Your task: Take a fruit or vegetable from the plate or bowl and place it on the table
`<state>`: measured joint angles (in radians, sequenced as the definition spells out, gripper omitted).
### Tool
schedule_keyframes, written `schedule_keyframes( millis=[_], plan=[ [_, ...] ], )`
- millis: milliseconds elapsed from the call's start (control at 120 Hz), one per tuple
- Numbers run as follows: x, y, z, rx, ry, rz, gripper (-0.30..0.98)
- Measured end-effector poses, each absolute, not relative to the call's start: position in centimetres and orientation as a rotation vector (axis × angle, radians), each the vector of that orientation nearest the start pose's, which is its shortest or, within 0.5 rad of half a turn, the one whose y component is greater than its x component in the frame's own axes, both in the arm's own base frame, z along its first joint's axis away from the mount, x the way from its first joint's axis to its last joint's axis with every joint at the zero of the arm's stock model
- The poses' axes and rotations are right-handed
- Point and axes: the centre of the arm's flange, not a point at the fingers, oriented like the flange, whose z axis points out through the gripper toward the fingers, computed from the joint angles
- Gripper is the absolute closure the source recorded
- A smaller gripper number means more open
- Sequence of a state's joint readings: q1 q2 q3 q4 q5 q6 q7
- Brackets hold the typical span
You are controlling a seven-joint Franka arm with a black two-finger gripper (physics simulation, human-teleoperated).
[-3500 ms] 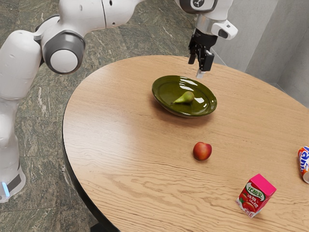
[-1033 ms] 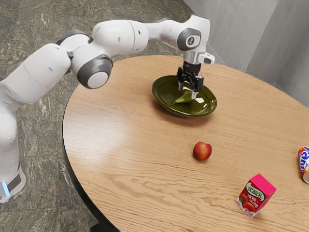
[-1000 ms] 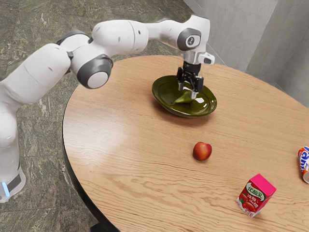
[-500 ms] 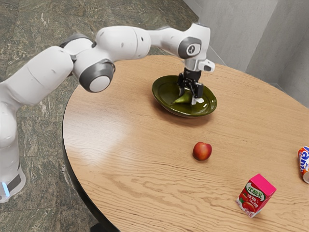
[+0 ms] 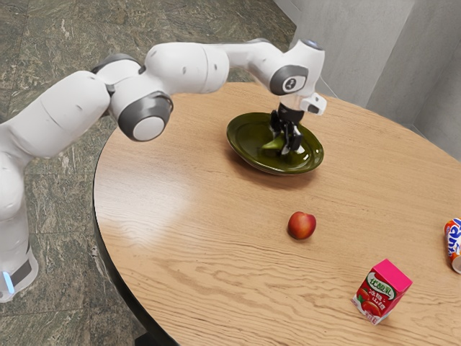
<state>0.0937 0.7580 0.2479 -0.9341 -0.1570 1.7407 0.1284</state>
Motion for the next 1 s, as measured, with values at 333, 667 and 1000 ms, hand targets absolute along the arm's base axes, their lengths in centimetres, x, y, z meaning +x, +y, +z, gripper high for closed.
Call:
schedule_keyframes(
  millis=[333, 667, 1000],
  plan=[
    [65.1, 34.9, 53.2, -2.86, -0.674, -0.037, 0.4],
    [63.3, 37.4, 52.8, -2.89, -0.766, -0.011, 0.09],
    [61.4, 40.0, 54.1, -2.927, -0.854, -0.076, 0.01]
  ],
)
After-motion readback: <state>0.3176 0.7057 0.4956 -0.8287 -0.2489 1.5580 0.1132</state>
